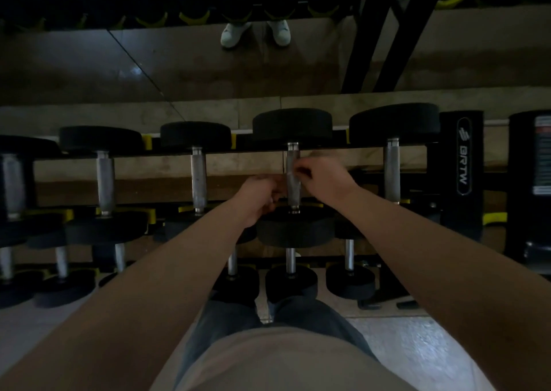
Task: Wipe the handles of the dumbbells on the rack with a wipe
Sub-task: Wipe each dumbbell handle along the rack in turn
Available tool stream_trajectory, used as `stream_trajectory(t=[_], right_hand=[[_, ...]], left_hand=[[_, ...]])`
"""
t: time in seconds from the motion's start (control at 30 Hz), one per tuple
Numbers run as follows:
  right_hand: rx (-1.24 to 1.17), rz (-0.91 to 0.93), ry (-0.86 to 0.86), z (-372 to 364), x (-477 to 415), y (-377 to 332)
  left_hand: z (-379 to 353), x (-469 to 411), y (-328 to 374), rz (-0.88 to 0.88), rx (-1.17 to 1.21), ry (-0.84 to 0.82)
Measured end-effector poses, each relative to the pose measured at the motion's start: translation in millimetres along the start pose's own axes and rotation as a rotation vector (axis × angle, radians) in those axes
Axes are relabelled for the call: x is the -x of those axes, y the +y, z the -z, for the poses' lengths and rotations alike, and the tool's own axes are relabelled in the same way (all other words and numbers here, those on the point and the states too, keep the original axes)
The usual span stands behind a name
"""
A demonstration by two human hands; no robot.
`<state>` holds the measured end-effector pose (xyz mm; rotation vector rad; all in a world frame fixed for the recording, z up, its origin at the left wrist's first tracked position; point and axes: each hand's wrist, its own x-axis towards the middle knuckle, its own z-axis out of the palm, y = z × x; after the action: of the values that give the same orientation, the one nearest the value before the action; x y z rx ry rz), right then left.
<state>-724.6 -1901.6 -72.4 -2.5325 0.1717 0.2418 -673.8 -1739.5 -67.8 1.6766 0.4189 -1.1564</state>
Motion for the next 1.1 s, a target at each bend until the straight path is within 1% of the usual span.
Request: stream_trajectory(t=[0.1, 0.13, 0.17, 0.2, 0.23, 0.27, 0.37, 0.4, 0.47, 0.53, 0.57, 0.63, 0.67, 0.7, 0.73, 0.77, 0.83, 0.87, 0.9, 0.93, 0.97, 1.0, 1.03, 1.1], right_hand=[[0.022, 0.046, -0.313, -2, 16, 10], [0.016, 0.041, -0.401, -2, 17, 14], [-0.001, 0.025, -0.449, -1, 17, 15], [-0.032, -0.006, -0.453, -1, 17, 16], [-0.092, -0.053, -0.418, -2, 15, 17], [-0.181, -0.13, -0.346, -4, 14, 18], [-0.479, -0.416, -0.012, -9, -6, 19], [-0.55, -0.463, 0.053, -9, -15, 17], [-0.612, -0.498, 0.098, -5, -28, 9], [-0.612, -0.498, 0.051, -3, -27, 1], [-0.586, -0.499, -0.024, -5, -21, 1], [-0.432, -0.489, -0.28, -7, -4, 1], [-0.365, -0.469, -0.379, -8, 4, 1], [-0.329, -0.453, -0.419, -11, 8, 2], [-0.337, -0.459, -0.405, -11, 8, 2], [-0.404, -0.495, -0.34, -10, 3, 2], [-0.659, -0.585, -0.122, -9, -10, 3], [-0.797, -0.601, 0.0, -7, -16, 4], [-0.89, -0.607, 0.09, -7, -22, 6], [-0.928, -0.596, 0.135, -8, -25, 8], [-0.896, -0.573, 0.126, -9, -23, 8], [-0.802, -0.562, 0.068, -12, -19, 9], [-0.693, -0.561, -0.022, -16, -14, 10], [-0.457, -0.527, -0.261, -22, 3, 11]], left_hand=[[-2, -1, 2, -0.003, -0.004, -0.004], [-4, -1, 3, 0.003, -0.014, 0.009], [-5, 0, 3, 0.01, -0.022, 0.023], [-6, -1, 3, 0.011, -0.023, 0.028], [-6, -3, 2, 0.005, -0.019, 0.017], [-6, -5, 2, 0.002, -0.016, 0.0], [-4, -9, 0, -0.001, -0.015, -0.01], [-3, -9, 0, -0.006, 0.0, -0.004], [-1, -6, -1, -0.009, 0.055, -0.006], [3, -7, -5, -0.024, 0.103, -0.027], [4, -9, -8, -0.036, 0.119, -0.025], [6, -10, -13, -0.064, 0.133, 0.007], [6, -10, -15, -0.077, 0.135, 0.024], [6, -11, -16, -0.09, 0.139, 0.04], [6, -11, -17, -0.101, 0.147, 0.051], [7, -10, -17, -0.1, 0.158, 0.057], [9, -10, -16, -0.086, 0.165, 0.064], [11, -10, -16, -0.084, 0.157, 0.068], [12, -12, -17, -0.087, 0.138, 0.073], [14, -12, -18, -0.093, 0.117, 0.079], [15, -13, -19, -0.099, 0.098, 0.087], [16, -13, -19, -0.101, 0.079, 0.091], [16, -13, -20, -0.103, 0.064, 0.088], [14, -11, -19, -0.125, -0.013, 0.092]])
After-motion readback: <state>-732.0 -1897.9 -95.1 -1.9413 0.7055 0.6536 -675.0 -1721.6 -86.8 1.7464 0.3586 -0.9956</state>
